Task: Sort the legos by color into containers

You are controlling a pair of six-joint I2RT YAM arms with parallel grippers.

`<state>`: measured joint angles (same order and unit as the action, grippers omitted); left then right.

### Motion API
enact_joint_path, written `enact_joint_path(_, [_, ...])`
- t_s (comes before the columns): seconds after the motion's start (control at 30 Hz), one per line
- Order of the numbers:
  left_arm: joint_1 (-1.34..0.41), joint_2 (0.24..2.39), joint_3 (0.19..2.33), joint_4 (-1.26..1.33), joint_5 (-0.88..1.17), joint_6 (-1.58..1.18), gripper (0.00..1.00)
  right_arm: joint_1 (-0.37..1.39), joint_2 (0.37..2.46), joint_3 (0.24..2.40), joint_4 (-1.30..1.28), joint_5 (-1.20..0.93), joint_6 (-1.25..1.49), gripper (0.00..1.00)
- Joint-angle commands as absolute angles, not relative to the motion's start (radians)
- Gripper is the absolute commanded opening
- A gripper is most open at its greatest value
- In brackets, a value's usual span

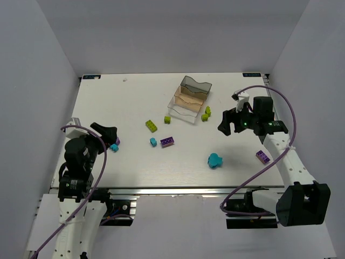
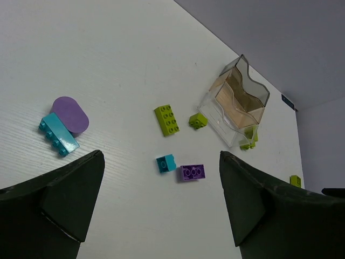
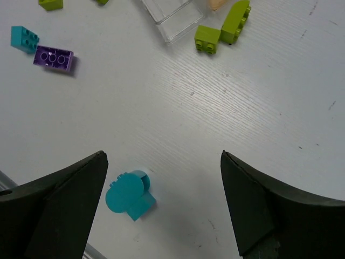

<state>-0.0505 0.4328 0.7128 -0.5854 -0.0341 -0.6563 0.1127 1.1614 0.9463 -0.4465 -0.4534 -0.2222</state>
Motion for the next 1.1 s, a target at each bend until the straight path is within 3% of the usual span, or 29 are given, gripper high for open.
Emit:
enact_joint_path(0.0, [-0.052, 0.436, 0.71, -0.581, -0.008, -0.664, 0.96, 0.109, 1.151, 0.991, -0.41, -0.409, -0.135, 0.89])
enact_joint_path(0.2, [-0.051, 0.439, 0.722, -0.595, -0.014, -0.647, 0.96, 0.1, 1.063, 0.904, -0.395, -0.758, -0.543, 0.89])
enact_joint_path(0.27, [-0.052, 0.436, 0.727, -0.609, -0.018, -0.644, 0.96, 0.106, 1.049, 0.861, -0.358, -0.787, -0.574, 0.89])
enact_joint_path(0.33, [-0.052, 0.426, 0.724, -0.612, -0.021, -0.646, 0.96, 0.106, 1.066, 0.847, -0.357, -0.788, -0.589, 0.8])
enact_joint_path(0.37, [-0.051, 0.423, 0.719, -0.615, -0.02, -0.647, 0.96, 0.107, 1.095, 0.853, -0.377, -0.79, -0.601, 0.73])
enact_joint_path(0.4, [-0.052, 0.416, 0.716, -0.617, -0.018, -0.649, 0.9, 0.118, 1.117, 0.876, -0.424, -0.792, -0.612, 0.49])
enact_joint_path(0.5, [-0.052, 0.407, 0.7, -0.609, -0.003, -0.653, 0.58, 0.159, 1.205, 0.926, -0.471, -0.708, -0.563, 0.09])
enact_joint_path(0.53, [-0.051, 0.405, 0.695, -0.606, 0.005, -0.655, 0.34, 0.201, 1.228, 0.961, -0.479, -0.677, -0.502, 0.13])
enact_joint_path(0.57, [-0.052, 0.408, 0.69, -0.603, 0.036, -0.657, 0.29, 0.224, 1.279, 0.98, -0.489, -0.648, -0.482, 0.23])
enact_joint_path(0.6, [-0.052, 0.411, 0.684, -0.601, 0.044, -0.658, 0.27, 0.245, 1.305, 0.998, -0.497, -0.591, -0.462, 0.51])
enact_joint_path(0.67, [-0.052, 0.423, 0.68, -0.598, 0.075, -0.657, 0.38, 0.314, 1.365, 1.034, -0.491, -0.517, -0.39, 0.69])
enact_joint_path(0.7, [-0.052, 0.426, 0.678, -0.6, 0.08, -0.657, 0.48, 0.333, 1.38, 1.04, -0.482, -0.494, -0.367, 0.72])
enact_joint_path(0.73, [-0.052, 0.437, 0.678, -0.603, 0.086, -0.657, 0.67, 0.371, 1.39, 1.045, -0.465, -0.474, -0.342, 0.74])
enact_joint_path(0.8, [-0.051, 0.443, 0.681, -0.612, 0.089, -0.654, 0.77, 0.438, 1.422, 1.072, -0.442, -0.454, -0.336, 0.89])
enact_joint_path(0.93, [-0.052, 0.442, 0.67, -0.624, 0.09, -0.657, 0.82, 0.511, 1.474, 1.141, -0.477, -0.572, -0.542, 0.89])
enact_joint_path(0.97, [-0.052, 0.434, 0.667, -0.624, 0.089, -0.664, 0.82, 0.514, 1.503, 1.16, -0.553, -0.637, -0.742, 0.89])
enact_joint_path(1.07, [-0.052, 0.425, 0.652, -0.618, 0.09, -0.678, 0.82, 0.518, 1.554, 1.186, -0.595, -0.797, -0.993, 0.89])
